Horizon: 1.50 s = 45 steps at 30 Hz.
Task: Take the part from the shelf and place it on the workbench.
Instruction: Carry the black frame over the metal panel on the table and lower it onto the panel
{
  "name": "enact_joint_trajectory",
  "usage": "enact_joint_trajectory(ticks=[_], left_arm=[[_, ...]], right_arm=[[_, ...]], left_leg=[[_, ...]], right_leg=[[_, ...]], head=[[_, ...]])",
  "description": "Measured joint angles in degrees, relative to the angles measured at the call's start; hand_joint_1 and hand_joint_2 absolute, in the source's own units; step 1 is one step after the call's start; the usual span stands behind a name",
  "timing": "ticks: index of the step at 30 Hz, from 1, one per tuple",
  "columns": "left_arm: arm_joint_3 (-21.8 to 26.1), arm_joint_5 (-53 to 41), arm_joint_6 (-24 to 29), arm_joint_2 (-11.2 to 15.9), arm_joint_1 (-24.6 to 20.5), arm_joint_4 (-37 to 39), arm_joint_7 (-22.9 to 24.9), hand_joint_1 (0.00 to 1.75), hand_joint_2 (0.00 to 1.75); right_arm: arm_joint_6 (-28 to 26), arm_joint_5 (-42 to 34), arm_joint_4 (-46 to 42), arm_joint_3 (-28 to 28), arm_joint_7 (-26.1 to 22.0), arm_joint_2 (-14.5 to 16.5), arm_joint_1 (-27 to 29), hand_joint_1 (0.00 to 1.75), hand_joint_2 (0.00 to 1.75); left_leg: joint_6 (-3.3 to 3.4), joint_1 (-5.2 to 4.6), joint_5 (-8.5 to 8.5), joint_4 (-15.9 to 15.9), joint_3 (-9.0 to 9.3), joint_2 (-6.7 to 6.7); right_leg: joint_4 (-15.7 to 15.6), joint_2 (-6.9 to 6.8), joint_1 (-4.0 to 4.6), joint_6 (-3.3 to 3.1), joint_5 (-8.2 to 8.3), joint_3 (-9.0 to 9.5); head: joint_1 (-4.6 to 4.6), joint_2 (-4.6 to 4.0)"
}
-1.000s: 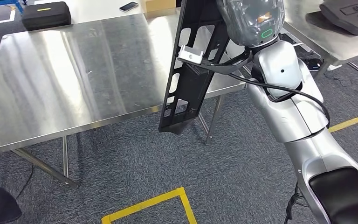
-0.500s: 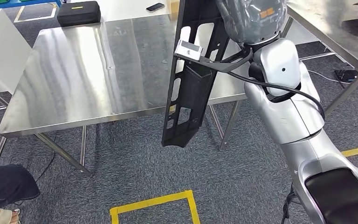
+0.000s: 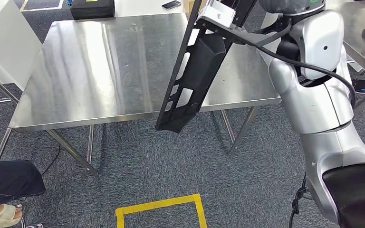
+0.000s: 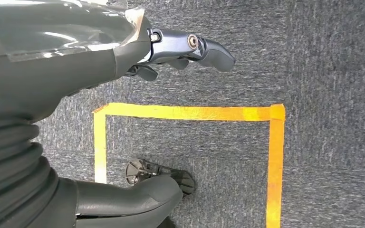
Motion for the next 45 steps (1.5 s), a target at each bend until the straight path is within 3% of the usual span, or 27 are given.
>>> enact_joint_trajectory(ticks=[3, 4, 5, 6, 8, 9, 11, 13, 15, 17, 19, 20, 21, 23, 25, 28, 30, 32, 34, 35, 36, 37, 39, 41, 42, 43, 45], left_arm=[[0.0, 0.0, -0.2, 0.0, -0.1, 0.0, 0.0, 0.00, 1.75], [0.0, 0.0, -0.2, 0.0, 0.0, 0.0, 0.0, 0.00, 1.75], [0.0, 0.0, -0.2, 0.0, 0.0, 0.0, 0.0, 0.00, 1.75], [0.0, 0.0, -0.2, 0.0, 0.0, 0.1, 0.0, 0.00, 1.75], [0.0, 0.0, -0.2, 0.0, 0.0, 0.1, 0.0, 0.00, 1.75], [0.0, 0.0, -0.2, 0.0, 0.0, 0.1, 0.0, 0.00, 1.75], [0.0, 0.0, -0.3, 0.0, 0.0, 0.1, 0.0, 0.00, 1.75], [0.0, 0.0, -0.3, 0.0, 0.1, 0.1, 0.0, 0.00, 1.75], [0.0, 0.0, -0.4, 0.0, 0.2, 0.1, 0.0, 0.00, 1.75], [0.0, 0.0, -0.4, 0.0, 0.2, 0.1, 0.0, 0.00, 1.75], [0.0, 0.0, -0.4, -0.1, 0.2, 0.1, 0.0, 0.00, 1.75], [0.0, 0.0, -0.4, -0.1, 0.3, 0.1, 0.0, 0.00, 1.75], [0.0, 0.0, -0.4, -0.1, 0.3, 0.1, 0.0, 0.00, 1.75], [0.0, 0.1, -0.3, -0.2, 0.3, 0.1, 0.0, 0.00, 1.75], [0.0, 0.2, -0.3, -0.2, 0.3, 0.1, 0.0, 0.00, 1.75], [-0.1, 0.2, -0.2, -0.2, 0.1, 0.1, 0.0, 0.00, 1.75], [-0.1, 0.3, -0.2, -0.3, 0.2, 0.1, 0.0, 0.00, 1.75], [-0.1, 0.3, -0.2, -0.3, 0.2, 0.1, 0.0, 0.00, 1.75], [-0.1, 0.4, -0.3, -0.4, 0.1, 0.1, 0.0, 0.00, 1.75], [-0.1, 0.4, -0.3, -0.4, 0.2, 0.1, 0.0, 0.00, 1.75], [-0.1, 0.4, -0.3, -0.5, 0.3, 0.1, -0.1, 0.00, 1.75], [-0.1, 0.5, -0.3, -0.5, 0.3, 0.1, -0.1, 0.00, 1.75], [0.0, 0.7, -0.3, -0.7, 0.4, 0.1, -0.2, 0.00, 1.75], [0.0, 0.8, -0.3, -0.8, 0.4, 0.1, -0.2, 0.00, 1.75], [0.0, 0.9, -0.3, -0.8, 0.5, 0.1, -0.2, 0.00, 1.75], [0.0, 0.9, -0.4, -0.8, 0.5, 0.1, -0.2, 0.00, 1.75], [0.0, 1.0, -0.4, -0.8, 0.5, 0.1, -0.3, 0.00, 1.75]], right_arm=[[0.0, -0.2, 0.0, -0.5, 0.1, -0.6, -0.7, 1.75, 1.75], [0.0, -0.2, 0.0, -0.5, 0.1, -0.8, -0.6, 1.75, 1.75], [0.0, -0.3, 0.0, -0.5, 0.1, -1.0, -0.6, 1.75, 1.75], [0.0, -0.3, 0.1, -0.5, 0.1, -1.1, -0.5, 1.75, 1.75], [0.0, -0.3, 0.1, -0.5, 0.1, -1.2, -0.7, 1.75, 1.75], [0.0, -0.3, 0.1, -0.5, 0.1, -1.2, -0.8, 1.75, 1.75], [0.0, -0.3, 0.1, -0.5, 0.1, -1.2, -0.9, 1.75, 1.75], [0.0, -0.5, 0.1, -0.5, 0.2, -1.3, -1.0, 1.75, 1.75], [0.0, -0.6, 0.2, -0.6, 0.2, -1.4, -1.2, 1.75, 1.75], [0.1, -0.6, 0.2, -0.6, 0.4, -1.3, -1.5, 1.75, 1.75], [0.4, -0.5, 0.2, -0.6, 0.7, -1.3, -1.5, 1.75, 1.75], [0.6, -0.4, 0.2, -0.6, 0.8, -1.2, -1.5, 1.75, 1.75], [0.8, -0.3, 0.1, -0.6, 0.9, -1.2, -1.5, 1.75, 1.75], [1.2, -0.1, 0.1, -0.6, 1.0, -1.2, -1.6, 1.75, 1.75], [1.4, 0.0, 0.1, -0.6, 1.0, -1.2, -2.0, 1.75, 1.75], [1.8, 0.0, 0.0, -0.6, 1.0, -1.2, -2.7, 1.75, 1.75], [1.9, 0.0, 0.0, -0.7, 1.0, -1.2, -2.8, 1.75, 1.75], [2.0, 0.0, -0.1, -0.8, 1.0, -1.2, -3.0, 1.75, 1.75], [2.0, 0.0, -0.1, -0.8, 1.0, -1.3, -3.1, 1.75, 1.75], [2.1, -0.1, 0.0, -0.8, 1.0, -1.3, -3.0, 1.75, 1.75], [2.1, -0.1, 0.0, -0.8, 1.0, -1.3, -2.9, 1.75, 1.75], [2.2, -0.1, -0.1, -0.7, 1.0, -1.3, -3.0, 1.75, 1.75], [2.3, -0.2, -0.1, -0.5, 1.0, -1.3, -3.0, 1.75, 1.75], [2.5, -0.2, -0.1, -0.3, 1.1, -1.2, -3.1, 1.75, 1.75], [2.6, -0.2, -0.1, -0.2, 1.2, -1.2, -3.1, 1.75, 1.75], [2.8, -0.2, -0.1, -0.1, 1.3, -1.2, -3.1, 1.75, 1.75], [3.0, -0.2, -0.3, 0.0, 1.4, -1.1, -3.2, 1.75, 1.75]], left_leg=[[0.59, 0.23, 0.20, -0.3, 0.22, -0.22], [0.62, 0.24, 0.19, -0.3, 0.22, -0.38], [0.61, 0.24, 0.19, -0.3, 0.22, -0.56], [0.58, 0.27, 0.19, -0.3, 0.25, -0.75], [0.32, 0.35, 0.12, -0.2, 0.35, -1.14], [0.03, 0.26, -0.03, -0.1, 0.33, -1.32], [-0.71, 0.08, -0.31, 0.1, 0.26, -1.57], [-1.43, 0.14, -0.52, 0.1, 0.26, -1.65], [-2.04, 0.32, -1.26, 1.2, -0.28, -1.29], [-2.58, 0.45, -3.60, 6.6, -3.03, -0.60], [-2.89, 0.52, -6.01, 14.1, -7.45, -0.19], [-2.90, 0.52, -6.01, 16.2, -9.08, -0.14], [-2.80, 0.52, -4.80, 16.0, -9.63, -0.12], [-2.27, 0.48, 0.12, 9.6, -7.46, -0.03], [-1.50, 0.09, 2.75, 3.0, -4.20, 0.22], [-0.43, -0.47, 1.79, 0.5, -2.49, 0.35], [0.31, -0.30, 1.43, -0.1, -1.52, 0.16], [0.94, -0.08, 0.95, -0.7, -0.51, -0.10], [1.27, -0.06, 0.23, -0.7, 0.13, -0.41], [1.29, -0.05, -0.21, -0.7, 0.58, -0.60], [1.23, -0.05, -0.67, -0.7, 1.16, -0.81], [1.13, -0.05, -1.18, -0.7, 1.86, -0.99], [0.76, -0.08, -2.28, -0.7, 3.38, -1.33], [0.19, -0.24, -3.38, -0.7, 4.35, -1.52], [-0.13, -0.32, -3.74, -0.5, 4.63, -1.52], [-0.38, -0.36, -3.97, -0.5, 4.85, -1.49], [-0.79, -0.33, -4.05, 1.0, 4.41, -1.24]], right_leg=[[10.7, 1.46, -0.15, -0.31, -4.48, -5.06], [14.3, 1.61, -0.15, -0.25, -5.66, -6.89], [16.0, 1.68, -0.17, 0.02, -5.97, -7.82], [15.2, 1.70, -0.23, 0.48, -5.31, -7.55], [7.5, 1.73, -0.50, 1.55, -2.08, -3.90], [3.3, 1.81, -0.53, 1.73, -0.65, -1.79], [-0.9, 1.93, -0.45, 1.00, 0.65, 0.42], [-1.2, 1.96, -0.37, -0.28, 0.67, 0.61], [-1.3, 1.96, -0.64, -1.13, 0.55, 1.01], [-1.4, 1.91, -0.82, -1.81, 0.20, 1.64], [-1.4, 1.88, -0.67, -2.32, -0.30, 2.20], [-1.4, 1.88, -0.58, -2.43, -0.61, 2.55], [-1.4, 1.89, -0.52, -2.43, -1.00, 3.03], [-1.4, 1.88, -0.46, -2.19, -2.04, 4.35], [-1.5, 1.84, -0.21, -1.69, -3.05, 5.27], [-1.7, 1.78, 0.01, -0.52, -3.22, 5.77], [0.4, 1.77, -0.01, 0.24, -2.82, 4.85], [6.4, 1.84, -0.06, 0.25, -3.44, 0.95], [13.4, 1.88, -0.09, -0.02, -5.66, -4.33], [15.2, 1.89, -0.10, 0.04, -6.66, -6.33], [15.1, 1.89, -0.11, 0.30, -6.75, -7.34], [12.9, 1.89, -0.12, 0.77, -5.65, -7.33], [4.9, 1.86, -0.14, 1.93, -0.51, -5.53], [-0.9, 1.82, 0.03, 1.34, 3.44, -3.79], [-2.0, 1.84, 0.16, 0.48, 4.24, -3.36], [-2.0, 1.89, 0.24, -0.49, 4.17, -2.97], [-2.2, 1.97, -0.09, -1.43, 4.15, -1.93]], head=[[0.16, 0.00], [0.17, 0.00], [0.18, 0.00], [0.19, 0.00], [0.22, 0.00], [0.22, 0.00], [0.19, 0.00], [0.14, 0.00], [0.02, 0.00], [-0.23, 0.00], [-0.35, 0.00], [-0.37, 0.00], [-0.37, 0.00], [-0.38, 0.00], [-0.32, 0.00], [-0.35, 0.00], [-0.27, 0.00], [-0.10, 0.00], [0.00, 0.00], [0.01, 0.00], [0.03, 0.00], [0.04, 0.00], [0.08, 0.00], [0.15, 0.00], [0.18, 0.00], [0.18, 0.00], [0.14, 0.00]])
